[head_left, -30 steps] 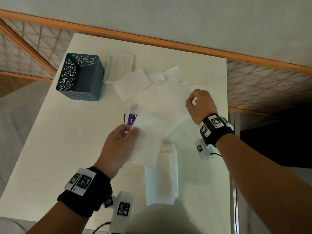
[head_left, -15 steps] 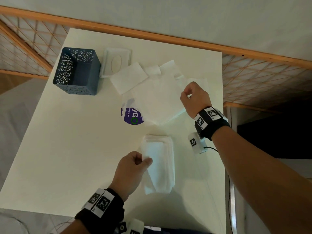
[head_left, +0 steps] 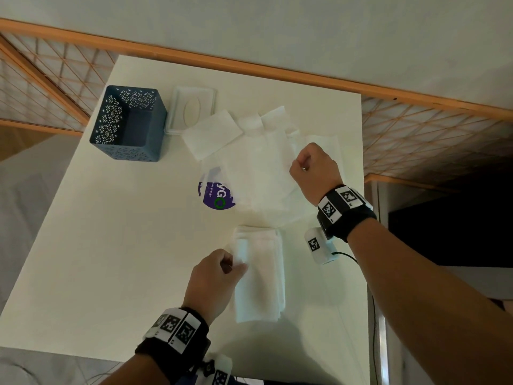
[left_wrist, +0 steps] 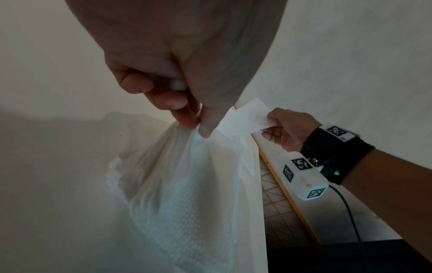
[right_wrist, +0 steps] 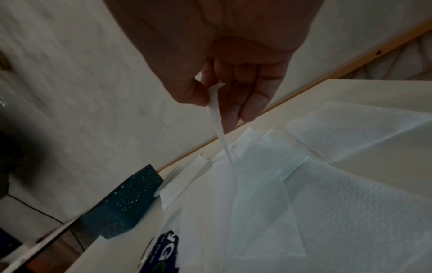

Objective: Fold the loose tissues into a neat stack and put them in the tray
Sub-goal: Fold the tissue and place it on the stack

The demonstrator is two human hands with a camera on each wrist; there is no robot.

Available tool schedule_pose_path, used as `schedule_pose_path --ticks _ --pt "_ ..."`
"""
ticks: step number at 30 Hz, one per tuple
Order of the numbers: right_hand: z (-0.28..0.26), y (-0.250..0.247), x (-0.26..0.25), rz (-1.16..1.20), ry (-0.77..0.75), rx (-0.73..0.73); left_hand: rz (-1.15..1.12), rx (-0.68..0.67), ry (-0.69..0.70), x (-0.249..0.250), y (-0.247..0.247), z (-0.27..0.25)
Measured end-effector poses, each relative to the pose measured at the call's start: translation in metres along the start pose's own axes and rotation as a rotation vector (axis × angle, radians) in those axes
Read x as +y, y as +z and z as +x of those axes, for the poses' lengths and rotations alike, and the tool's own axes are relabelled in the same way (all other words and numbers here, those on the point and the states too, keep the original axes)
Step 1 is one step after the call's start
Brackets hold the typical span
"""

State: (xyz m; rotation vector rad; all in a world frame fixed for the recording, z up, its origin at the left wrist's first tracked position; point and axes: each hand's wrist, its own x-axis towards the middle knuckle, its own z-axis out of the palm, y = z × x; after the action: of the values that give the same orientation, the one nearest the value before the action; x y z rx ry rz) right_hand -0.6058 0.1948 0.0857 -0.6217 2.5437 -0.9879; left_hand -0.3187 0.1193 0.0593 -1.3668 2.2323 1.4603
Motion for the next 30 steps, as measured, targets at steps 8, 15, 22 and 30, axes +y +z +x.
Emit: schedule_pose_path --ticks 8,15,22,30 --pt "0.000 -0.007 -0.005 0.096 0.021 0.018 -0.036 -0.001 -0.005 0.003 -0.001 0.004" --pt "-0.009 -0.021 -0.026 0.208 -0.018 0.003 -0.143 0.116 0.014 0.023 -0.018 0.003" --pt "-0.030 -0.053 -0.059 0.816 0.030 -0.177 -0.636 0.048 -0.038 0.074 -0.039 0.051" --pt "-0.027 -0.068 -0.052 1.172 0.144 -0.258 -1.002 -0.513 -0.208 0.108 -0.033 0.087"
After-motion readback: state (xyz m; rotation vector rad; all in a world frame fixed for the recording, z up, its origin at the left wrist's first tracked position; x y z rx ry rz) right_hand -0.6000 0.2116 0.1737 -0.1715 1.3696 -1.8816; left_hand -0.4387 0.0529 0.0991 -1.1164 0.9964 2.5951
